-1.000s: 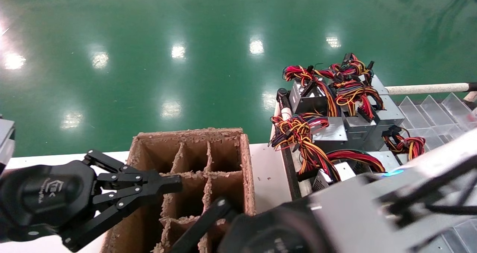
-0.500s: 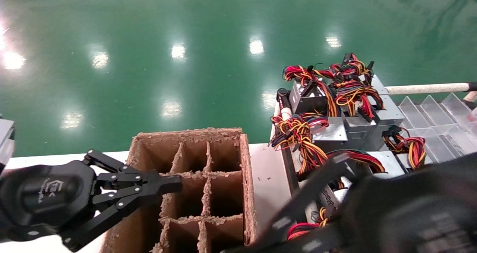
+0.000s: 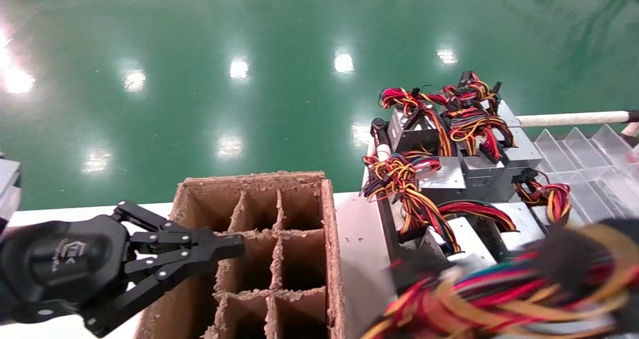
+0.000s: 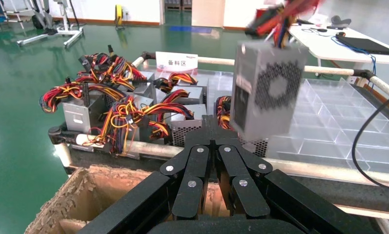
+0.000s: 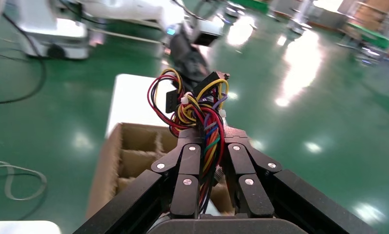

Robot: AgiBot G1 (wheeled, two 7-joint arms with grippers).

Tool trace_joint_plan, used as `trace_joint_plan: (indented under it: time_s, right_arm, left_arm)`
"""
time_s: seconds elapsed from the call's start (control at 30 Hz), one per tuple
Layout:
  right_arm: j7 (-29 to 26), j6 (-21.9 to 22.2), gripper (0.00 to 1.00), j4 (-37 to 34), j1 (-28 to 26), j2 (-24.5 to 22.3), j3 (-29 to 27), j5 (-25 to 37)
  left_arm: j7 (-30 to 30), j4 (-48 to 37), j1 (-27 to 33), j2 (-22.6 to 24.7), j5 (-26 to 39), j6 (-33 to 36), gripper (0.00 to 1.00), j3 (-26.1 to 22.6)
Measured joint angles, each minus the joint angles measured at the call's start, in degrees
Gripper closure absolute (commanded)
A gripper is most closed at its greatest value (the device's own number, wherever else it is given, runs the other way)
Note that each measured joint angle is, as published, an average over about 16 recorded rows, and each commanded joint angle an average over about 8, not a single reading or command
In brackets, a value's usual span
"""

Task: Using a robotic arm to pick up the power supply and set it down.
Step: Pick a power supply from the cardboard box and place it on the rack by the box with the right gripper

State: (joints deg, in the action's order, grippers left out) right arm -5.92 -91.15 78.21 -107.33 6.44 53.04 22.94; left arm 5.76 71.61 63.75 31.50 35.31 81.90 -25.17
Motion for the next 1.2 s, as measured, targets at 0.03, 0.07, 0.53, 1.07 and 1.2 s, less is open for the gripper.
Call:
trace_joint_plan:
  time_s: [0.03, 0.07, 0.53, 1.07, 1.2]
  right_arm:
    - [-0.3, -0.1, 1.00, 0.0, -0.5, -1.6, -0.3, 0.3]
    - [-0.6, -0.2, 1.00, 0.0, -0.9, -3.3, -0.6, 0.5]
    - [0.6, -0.4, 1.00, -0.6, 3.8, -25.2, -5.7, 2.8]
    - [10.5, 1.2, 1.00, -6.2, 7.9, -35.2, 3.6, 0.9]
    - [12.6, 1.4, 1.00, -8.3, 7.3, -34.9, 6.1, 1.0]
  left_arm:
    - [0.0, 0.0, 0.0, 0.0, 0.0, 0.0, 1.00, 0.0]
    - [0.0, 0.0, 0.0, 0.0, 0.0, 0.0, 1.00, 0.0]
    - [0.0, 0.0, 0.0, 0.0, 0.0, 0.0, 1.00, 0.0]
    - [0.0, 0.0, 0.0, 0.0, 0.0, 0.0, 1.00, 0.0]
    - [0.0, 0.0, 0.0, 0.0, 0.0, 0.0, 1.00, 0.0]
